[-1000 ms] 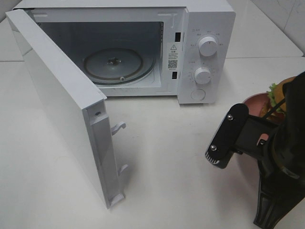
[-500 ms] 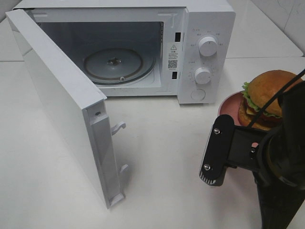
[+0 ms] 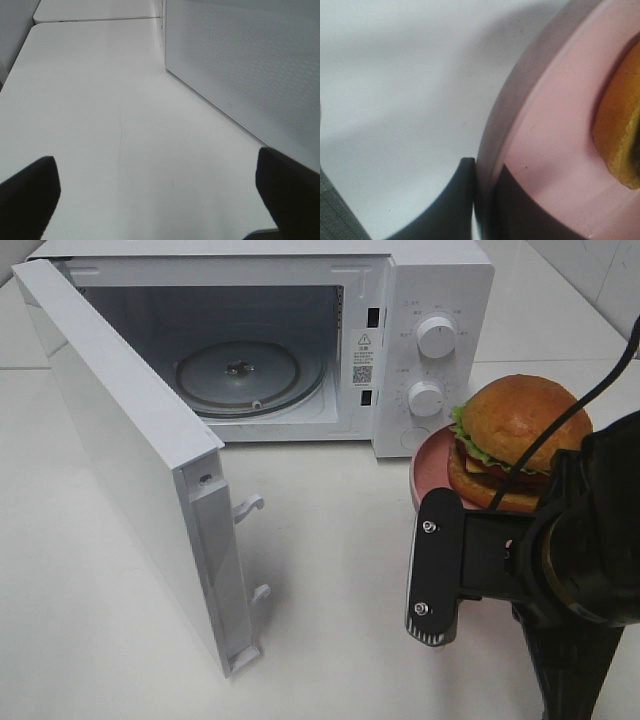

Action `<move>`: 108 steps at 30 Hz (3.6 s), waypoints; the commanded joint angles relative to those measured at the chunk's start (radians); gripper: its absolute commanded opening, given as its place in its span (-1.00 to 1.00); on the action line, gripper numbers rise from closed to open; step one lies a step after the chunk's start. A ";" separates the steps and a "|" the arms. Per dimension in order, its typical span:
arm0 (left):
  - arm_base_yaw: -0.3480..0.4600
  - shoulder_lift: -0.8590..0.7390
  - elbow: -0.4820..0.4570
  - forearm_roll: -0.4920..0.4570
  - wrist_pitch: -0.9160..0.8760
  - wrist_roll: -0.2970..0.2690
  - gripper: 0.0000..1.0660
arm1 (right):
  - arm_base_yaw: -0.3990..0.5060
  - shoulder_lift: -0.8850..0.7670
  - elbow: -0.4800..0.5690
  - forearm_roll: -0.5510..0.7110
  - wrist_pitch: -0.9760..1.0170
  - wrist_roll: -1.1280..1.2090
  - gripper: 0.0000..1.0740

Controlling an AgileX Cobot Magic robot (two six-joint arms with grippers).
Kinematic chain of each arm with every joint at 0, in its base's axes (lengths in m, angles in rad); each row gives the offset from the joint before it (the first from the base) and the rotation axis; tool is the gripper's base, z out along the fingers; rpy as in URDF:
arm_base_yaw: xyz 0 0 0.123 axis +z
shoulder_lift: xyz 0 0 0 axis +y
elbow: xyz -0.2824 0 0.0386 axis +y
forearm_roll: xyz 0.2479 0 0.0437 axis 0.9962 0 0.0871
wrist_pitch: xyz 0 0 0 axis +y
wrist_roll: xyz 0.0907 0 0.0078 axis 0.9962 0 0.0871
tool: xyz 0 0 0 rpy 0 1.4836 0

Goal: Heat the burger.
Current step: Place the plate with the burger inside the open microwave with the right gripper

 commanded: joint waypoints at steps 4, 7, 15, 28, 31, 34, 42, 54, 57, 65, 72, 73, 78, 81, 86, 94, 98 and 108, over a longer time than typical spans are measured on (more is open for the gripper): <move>-0.001 -0.021 0.000 0.001 -0.009 -0.003 0.87 | 0.005 -0.008 0.002 -0.065 -0.056 -0.093 -0.99; -0.001 -0.021 0.000 0.001 -0.009 -0.003 0.87 | 0.005 -0.008 0.002 -0.065 -0.076 -0.126 -0.99; -0.001 -0.021 0.000 0.001 -0.009 -0.003 0.87 | 0.005 -0.008 0.002 -0.097 -0.122 -0.192 -0.98; -0.001 -0.021 0.000 0.001 -0.009 -0.003 0.87 | 0.005 -0.008 0.000 -0.109 -0.188 -0.420 -0.98; -0.001 -0.021 0.000 0.001 -0.009 -0.003 0.87 | 0.005 -0.008 -0.003 -0.095 -0.189 -0.416 -0.98; -0.001 -0.021 0.000 0.001 -0.009 -0.003 0.87 | 0.002 -0.008 -0.003 -0.082 -0.204 -0.438 -0.97; -0.001 -0.021 0.000 0.001 -0.009 -0.003 0.87 | -0.009 -0.008 -0.003 -0.077 -0.250 -0.537 -0.97; -0.001 -0.021 0.000 0.001 -0.009 -0.003 0.87 | -0.187 -0.008 -0.003 0.055 -0.436 -0.893 -0.97; -0.001 -0.021 0.000 0.001 -0.009 -0.003 0.87 | -0.219 -0.008 -0.003 0.118 -0.472 -0.999 -0.99; -0.001 -0.021 0.000 0.001 -0.009 -0.003 0.87 | -0.297 -0.008 -0.018 0.297 -0.522 -1.238 -1.00; -0.001 -0.021 0.000 0.001 -0.009 -0.003 0.87 | -0.392 -0.008 -0.083 0.411 -0.523 -1.452 -1.00; -0.001 -0.021 0.000 0.001 -0.009 -0.003 0.87 | -0.392 -0.008 -0.083 0.411 -0.523 -1.452 -1.00; -0.001 -0.021 0.000 0.001 -0.009 -0.003 0.87 | -0.438 -0.008 -0.103 0.514 -0.519 -1.604 -1.00; -0.001 -0.021 0.000 0.001 -0.009 -0.003 0.87 | -0.462 -0.008 -0.115 0.581 -0.520 -1.698 -1.00; -0.001 -0.021 0.000 0.001 -0.009 -0.003 0.87 | -0.476 -0.008 -0.141 0.641 -0.512 -1.786 -1.00; -0.001 -0.021 0.000 0.001 -0.009 -0.003 0.87 | -0.476 0.007 -0.142 0.620 -0.517 -1.785 -1.00; -0.001 -0.021 0.000 0.001 -0.009 -0.003 0.87 | -0.474 0.024 -0.142 0.621 -0.522 -1.785 -1.00; -0.001 -0.021 0.000 0.001 -0.009 -0.003 0.87 | -0.470 0.083 -0.183 0.621 -0.543 -1.771 -1.00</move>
